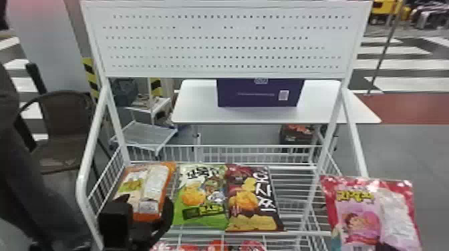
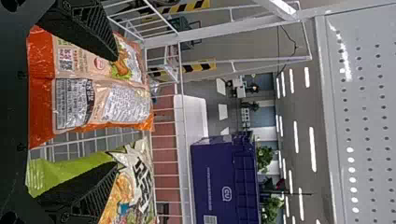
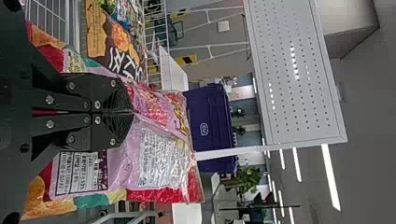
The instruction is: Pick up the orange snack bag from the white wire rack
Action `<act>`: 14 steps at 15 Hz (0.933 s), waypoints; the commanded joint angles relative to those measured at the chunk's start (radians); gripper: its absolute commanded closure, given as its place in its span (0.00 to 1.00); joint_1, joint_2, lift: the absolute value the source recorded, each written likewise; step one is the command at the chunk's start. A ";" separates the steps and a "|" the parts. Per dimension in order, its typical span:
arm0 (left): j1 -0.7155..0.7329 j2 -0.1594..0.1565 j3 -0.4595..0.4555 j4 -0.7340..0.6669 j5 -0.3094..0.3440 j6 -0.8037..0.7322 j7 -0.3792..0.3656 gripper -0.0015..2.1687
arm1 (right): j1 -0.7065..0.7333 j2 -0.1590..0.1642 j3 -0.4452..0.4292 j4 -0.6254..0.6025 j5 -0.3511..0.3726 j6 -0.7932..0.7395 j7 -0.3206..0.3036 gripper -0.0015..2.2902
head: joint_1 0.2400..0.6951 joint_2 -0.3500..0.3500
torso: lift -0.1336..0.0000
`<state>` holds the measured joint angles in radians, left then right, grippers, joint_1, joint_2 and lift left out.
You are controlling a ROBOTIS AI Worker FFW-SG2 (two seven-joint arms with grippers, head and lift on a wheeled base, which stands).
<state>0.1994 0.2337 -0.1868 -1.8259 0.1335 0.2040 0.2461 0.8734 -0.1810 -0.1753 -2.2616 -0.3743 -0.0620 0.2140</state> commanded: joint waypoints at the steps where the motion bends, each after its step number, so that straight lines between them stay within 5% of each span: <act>1: -0.094 0.001 0.000 0.108 0.014 0.022 -0.008 0.04 | 0.002 0.000 -0.004 -0.001 0.000 0.003 0.001 0.98 | 0.57 0.50 | 1.00; 9: -0.179 0.010 0.029 0.252 0.041 0.035 -0.034 0.13 | -0.004 -0.006 -0.007 0.005 -0.006 0.006 0.002 0.98 | 0.57 0.50 | 1.00; 13: -0.183 0.006 0.033 0.258 0.051 0.038 -0.028 0.76 | -0.005 -0.014 -0.006 0.011 -0.009 0.006 0.002 0.98 | 0.57 0.50 | 1.00; 14: -0.183 0.006 0.036 0.260 0.051 0.050 -0.033 0.79 | -0.005 -0.015 -0.006 0.013 -0.009 0.006 0.002 0.98 | 0.57 0.50 | 1.00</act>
<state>0.0179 0.2403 -0.1534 -1.5677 0.1833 0.2434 0.2151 0.8682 -0.1933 -0.1809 -2.2506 -0.3826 -0.0559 0.2160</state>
